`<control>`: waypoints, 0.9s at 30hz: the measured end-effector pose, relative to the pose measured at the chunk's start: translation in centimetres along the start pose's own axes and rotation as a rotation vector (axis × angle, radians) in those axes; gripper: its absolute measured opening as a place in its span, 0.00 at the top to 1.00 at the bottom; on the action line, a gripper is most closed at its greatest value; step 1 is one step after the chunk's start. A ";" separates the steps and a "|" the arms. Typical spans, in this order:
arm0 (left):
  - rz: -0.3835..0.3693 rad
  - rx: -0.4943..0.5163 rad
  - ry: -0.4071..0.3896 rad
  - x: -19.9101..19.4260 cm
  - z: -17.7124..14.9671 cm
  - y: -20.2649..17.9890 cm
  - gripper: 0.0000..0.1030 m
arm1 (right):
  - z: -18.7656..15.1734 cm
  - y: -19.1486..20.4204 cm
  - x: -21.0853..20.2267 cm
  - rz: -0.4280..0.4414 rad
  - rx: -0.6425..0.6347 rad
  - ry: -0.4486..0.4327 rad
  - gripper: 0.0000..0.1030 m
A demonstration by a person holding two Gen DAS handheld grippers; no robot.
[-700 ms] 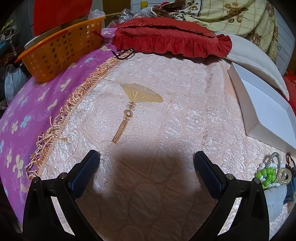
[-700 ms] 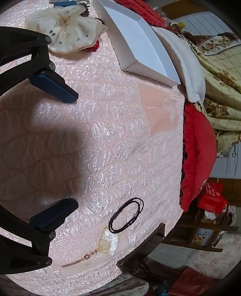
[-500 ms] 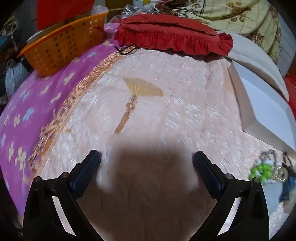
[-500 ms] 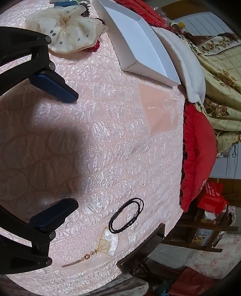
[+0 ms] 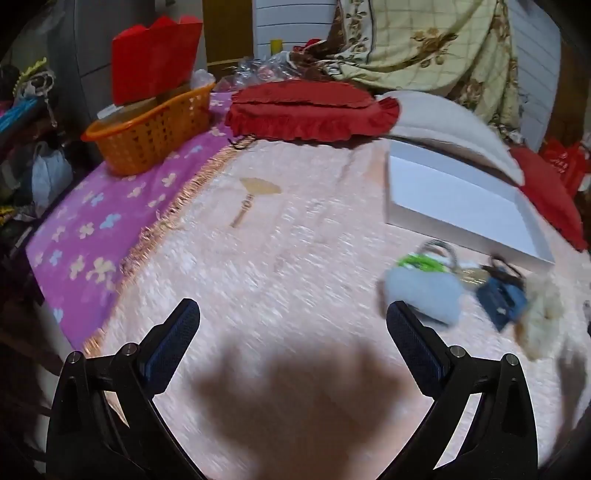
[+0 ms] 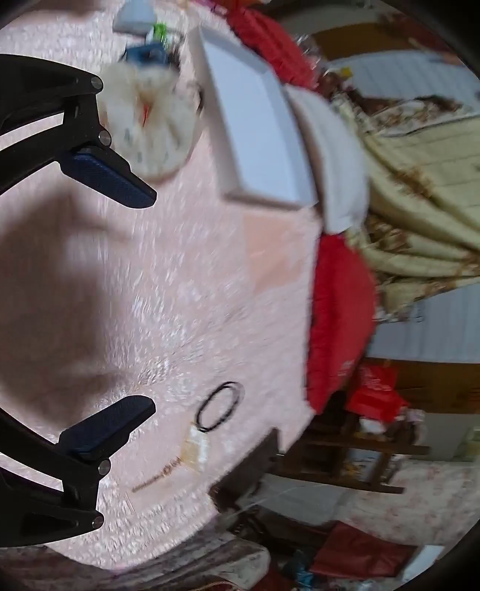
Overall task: Organize jewelry
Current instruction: 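Bring both tools over the jewelry pile beside the white box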
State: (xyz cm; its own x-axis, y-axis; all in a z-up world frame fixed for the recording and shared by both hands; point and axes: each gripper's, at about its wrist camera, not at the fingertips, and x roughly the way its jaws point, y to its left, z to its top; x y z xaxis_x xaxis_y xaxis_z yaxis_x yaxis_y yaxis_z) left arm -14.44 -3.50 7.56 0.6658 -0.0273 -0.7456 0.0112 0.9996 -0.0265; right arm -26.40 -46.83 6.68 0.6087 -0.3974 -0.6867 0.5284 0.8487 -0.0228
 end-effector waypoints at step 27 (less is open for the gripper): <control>-0.187 0.194 0.033 -7.3 -7.9 -8.1 0.10 | -4.0 8.5 -5.7 0.100 -0.129 -0.004 0.02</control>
State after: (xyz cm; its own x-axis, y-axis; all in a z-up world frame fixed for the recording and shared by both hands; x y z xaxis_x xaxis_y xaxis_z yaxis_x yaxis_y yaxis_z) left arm -25.27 -11.43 7.90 0.6143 -0.2085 -0.7611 0.2767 0.9601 -0.0397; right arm -27.68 -35.97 7.49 0.6568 -0.3101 -0.6874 0.3848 0.9217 -0.0481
